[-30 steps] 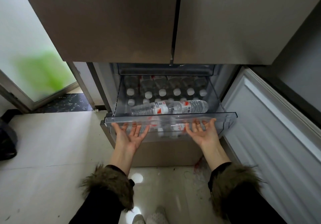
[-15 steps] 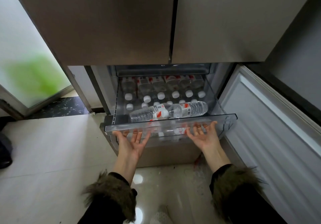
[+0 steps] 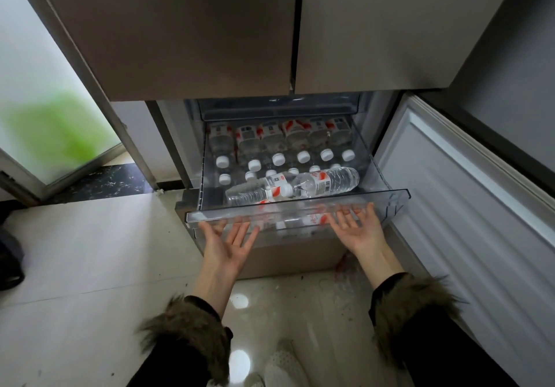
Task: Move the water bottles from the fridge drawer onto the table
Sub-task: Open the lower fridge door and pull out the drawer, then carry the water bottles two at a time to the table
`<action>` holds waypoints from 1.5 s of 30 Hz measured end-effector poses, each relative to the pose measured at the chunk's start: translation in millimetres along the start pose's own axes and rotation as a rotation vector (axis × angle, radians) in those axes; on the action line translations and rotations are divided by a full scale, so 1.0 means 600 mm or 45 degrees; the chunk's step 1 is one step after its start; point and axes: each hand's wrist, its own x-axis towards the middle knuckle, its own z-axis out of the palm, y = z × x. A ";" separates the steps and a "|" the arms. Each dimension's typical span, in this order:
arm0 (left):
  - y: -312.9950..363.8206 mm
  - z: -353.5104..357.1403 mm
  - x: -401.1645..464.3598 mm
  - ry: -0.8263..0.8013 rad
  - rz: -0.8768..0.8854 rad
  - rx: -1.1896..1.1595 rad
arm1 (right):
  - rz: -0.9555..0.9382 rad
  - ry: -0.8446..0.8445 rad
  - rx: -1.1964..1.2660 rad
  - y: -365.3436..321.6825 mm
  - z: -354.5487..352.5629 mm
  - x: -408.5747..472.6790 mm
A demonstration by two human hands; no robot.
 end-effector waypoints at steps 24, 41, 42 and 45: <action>0.095 0.142 0.058 -0.413 0.404 1.642 | -0.637 -0.563 -1.914 -0.051 0.151 0.020; 0.040 0.186 0.213 -0.516 0.379 2.333 | -0.814 -1.041 -3.282 -0.072 0.162 0.210; 0.040 0.186 0.217 -0.521 0.399 2.375 | -0.847 -1.008 -3.211 -0.078 0.160 0.209; 0.033 0.193 0.224 -0.535 0.480 2.479 | -0.905 -0.913 -2.998 -0.105 0.160 0.201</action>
